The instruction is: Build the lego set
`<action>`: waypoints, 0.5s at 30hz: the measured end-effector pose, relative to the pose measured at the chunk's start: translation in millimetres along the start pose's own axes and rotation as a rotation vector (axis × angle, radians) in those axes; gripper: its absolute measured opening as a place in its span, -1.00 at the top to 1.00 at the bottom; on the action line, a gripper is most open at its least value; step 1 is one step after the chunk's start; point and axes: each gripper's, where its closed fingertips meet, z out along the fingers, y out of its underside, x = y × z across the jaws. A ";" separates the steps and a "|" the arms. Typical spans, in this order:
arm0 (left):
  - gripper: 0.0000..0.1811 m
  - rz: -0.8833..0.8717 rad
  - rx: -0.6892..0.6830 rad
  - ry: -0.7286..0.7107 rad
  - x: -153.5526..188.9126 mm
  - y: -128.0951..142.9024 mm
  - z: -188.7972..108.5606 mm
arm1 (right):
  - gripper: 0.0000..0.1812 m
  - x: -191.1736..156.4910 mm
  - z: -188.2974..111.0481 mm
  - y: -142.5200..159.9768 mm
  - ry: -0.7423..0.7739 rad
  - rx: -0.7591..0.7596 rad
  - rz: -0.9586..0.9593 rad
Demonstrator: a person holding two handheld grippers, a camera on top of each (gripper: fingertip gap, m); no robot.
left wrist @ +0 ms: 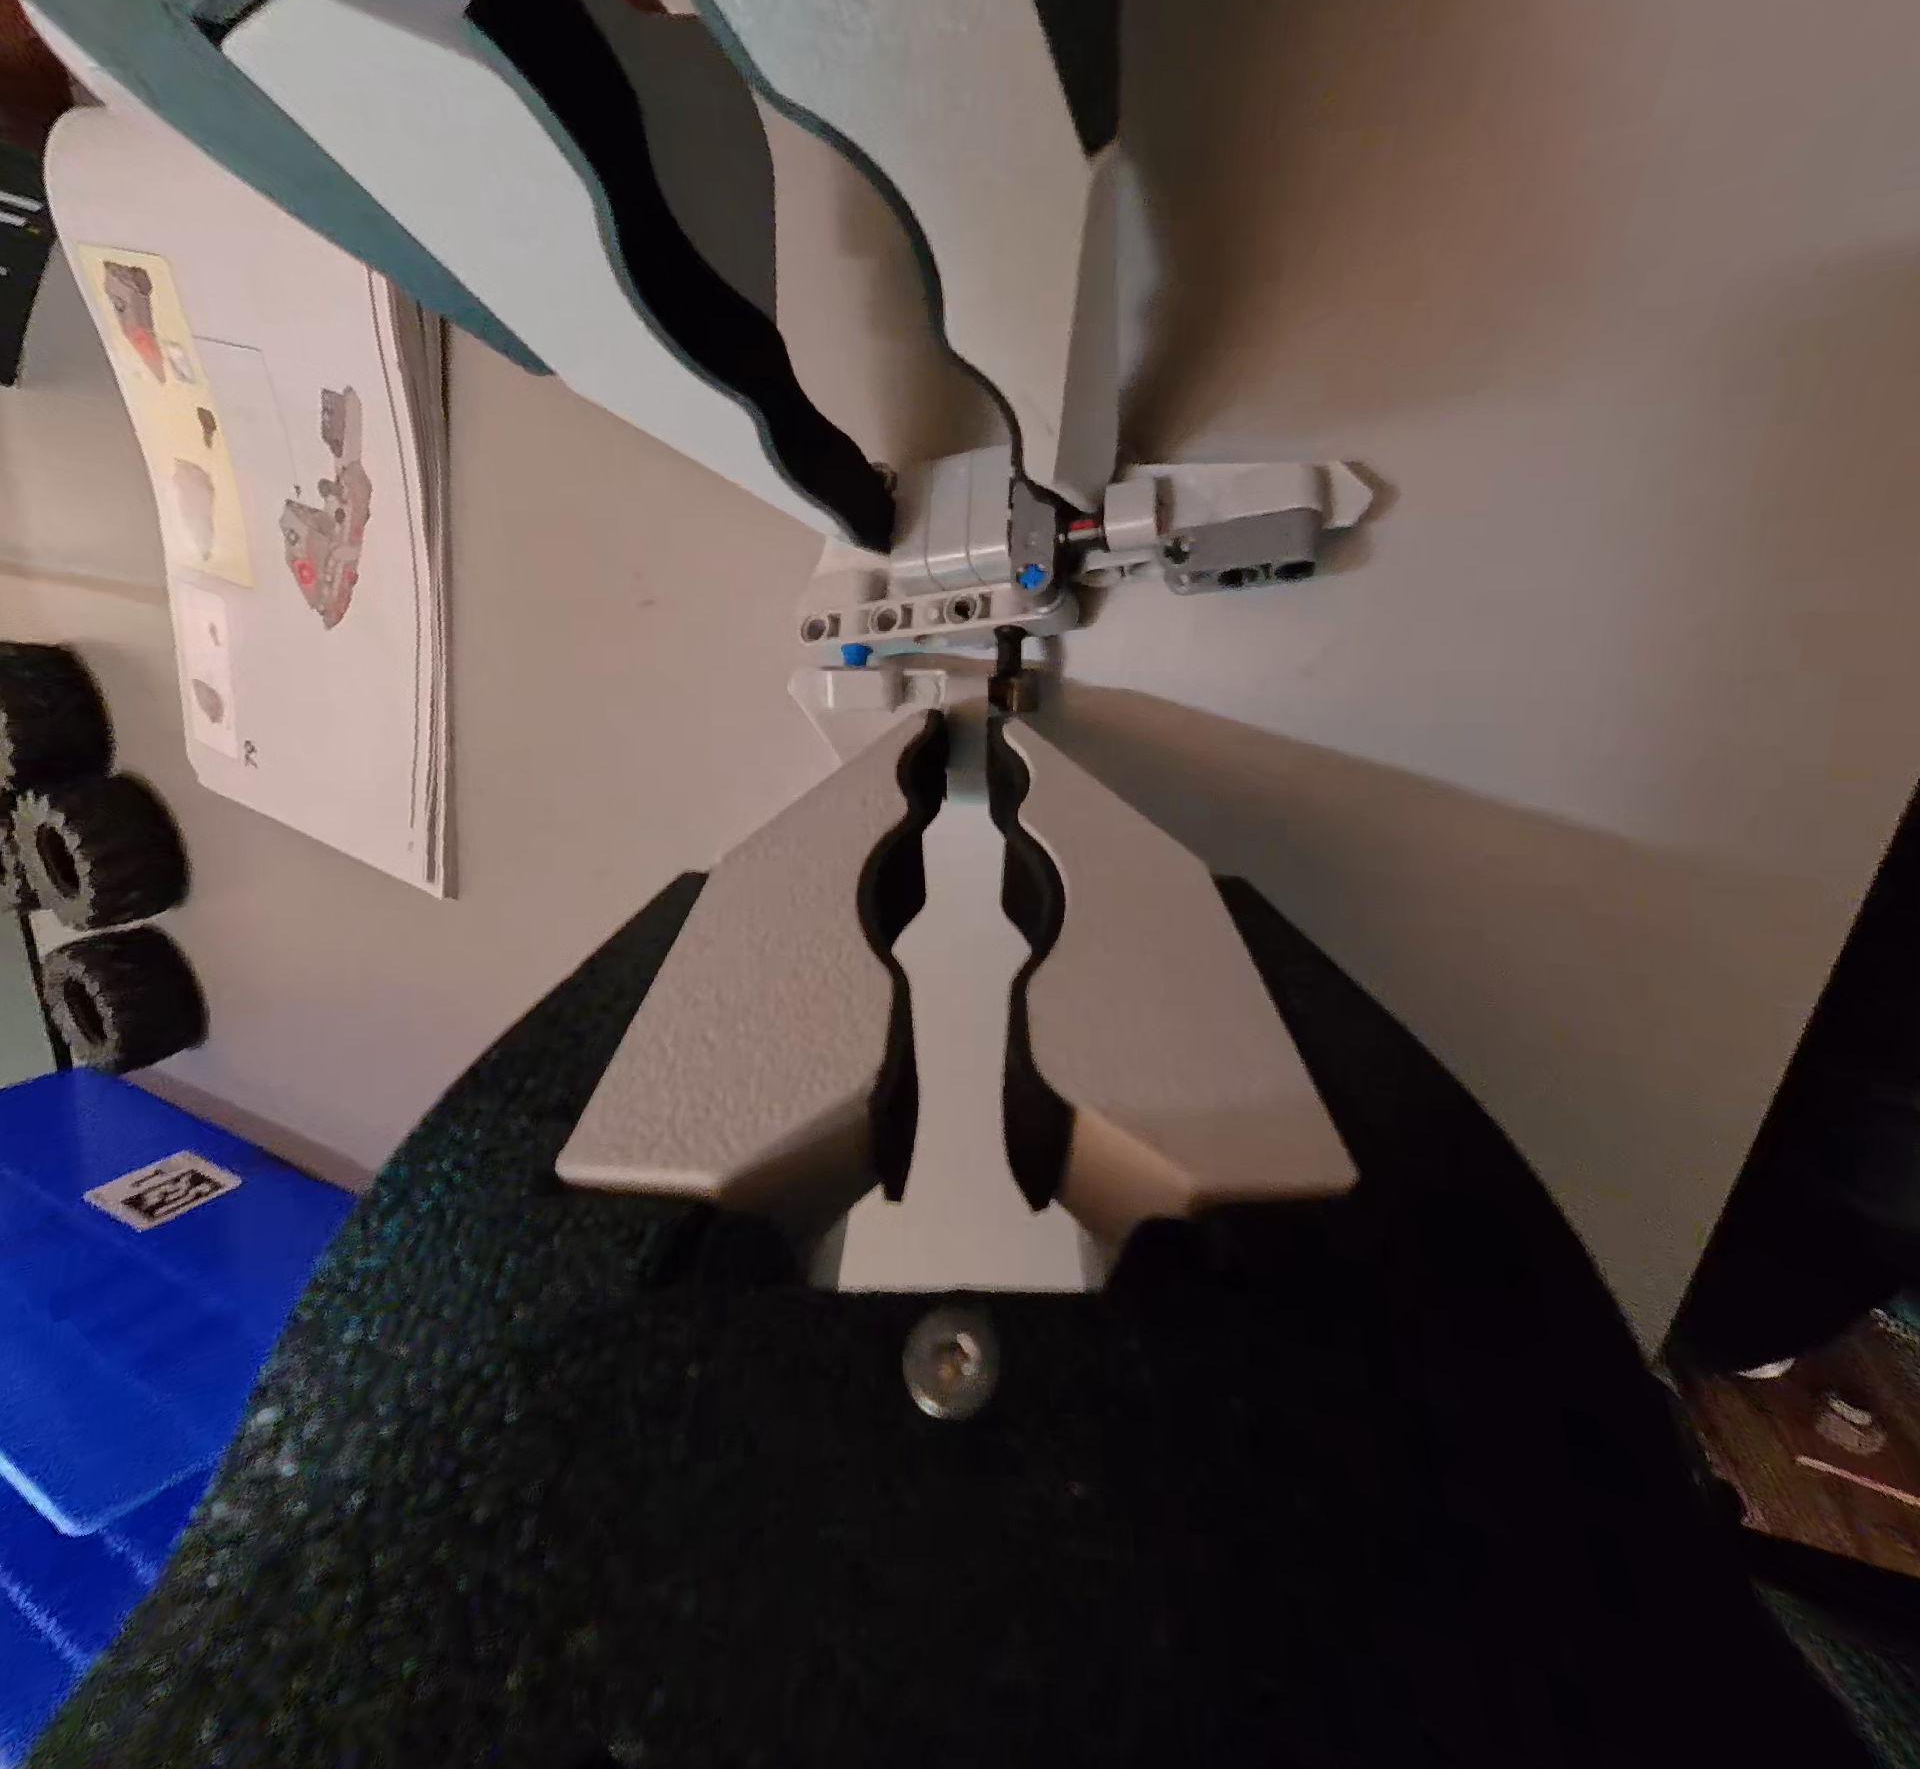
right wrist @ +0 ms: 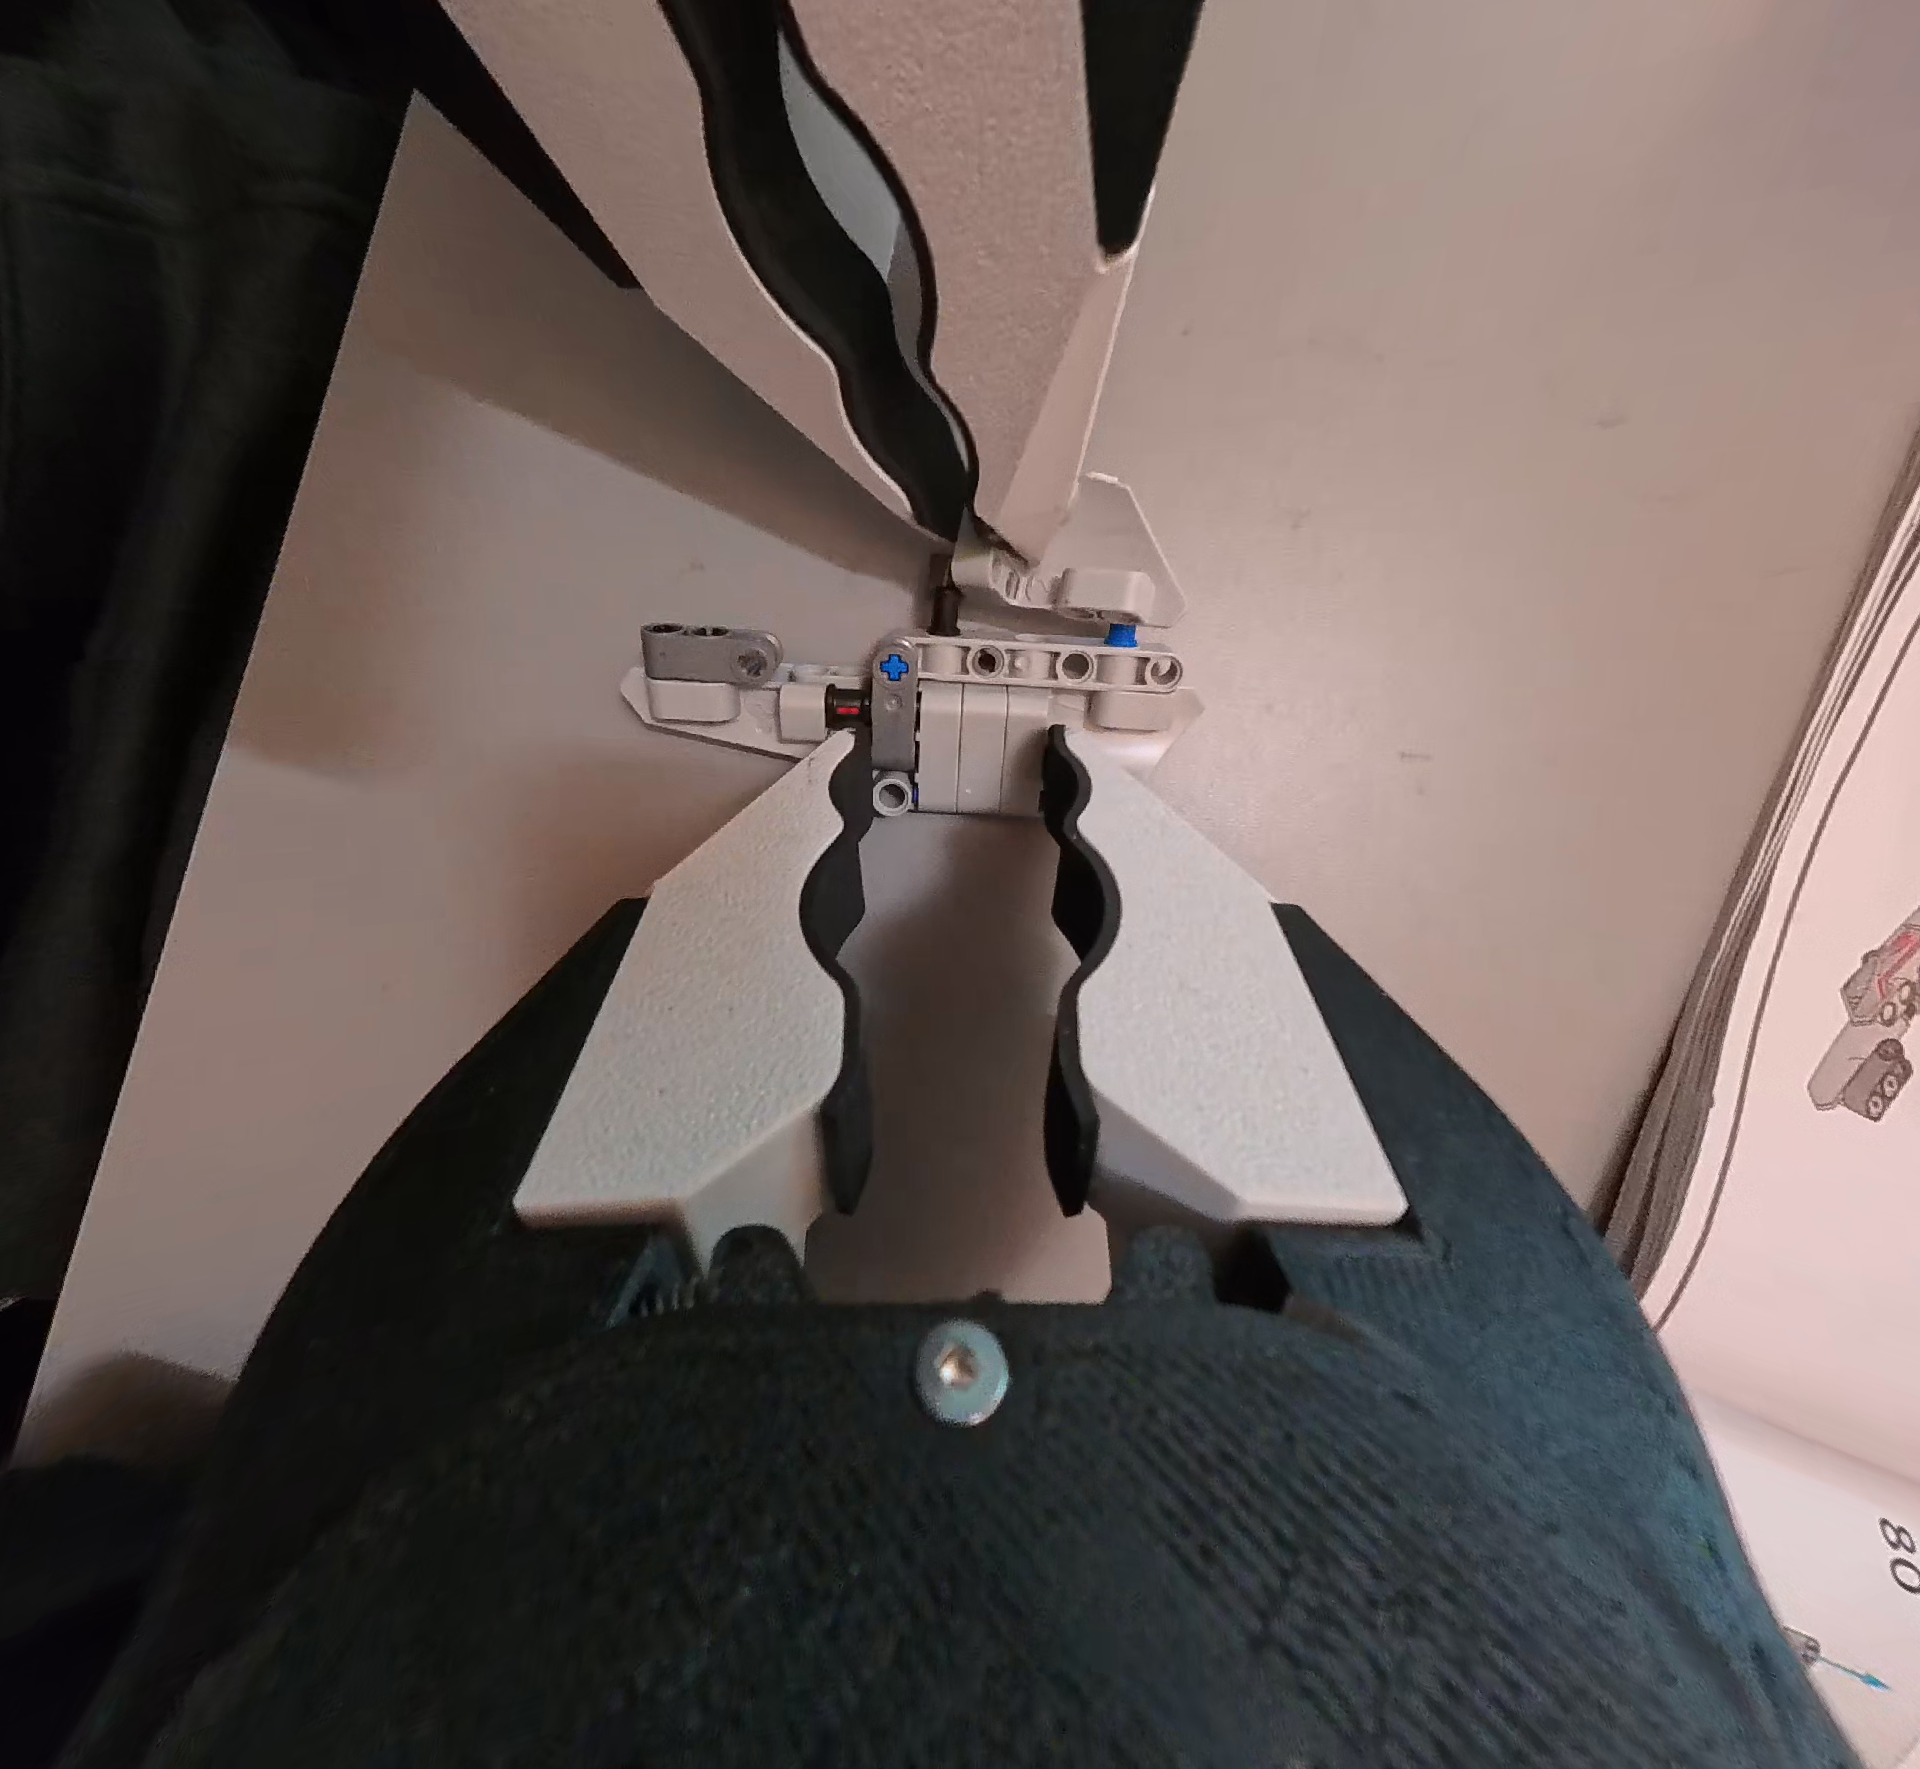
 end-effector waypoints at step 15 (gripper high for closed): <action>0.95 0.072 -0.055 -0.116 -3.1 -2.2 -5.6 | 0.65 0.4 0.2 -0.5 0.008 0.020 0.033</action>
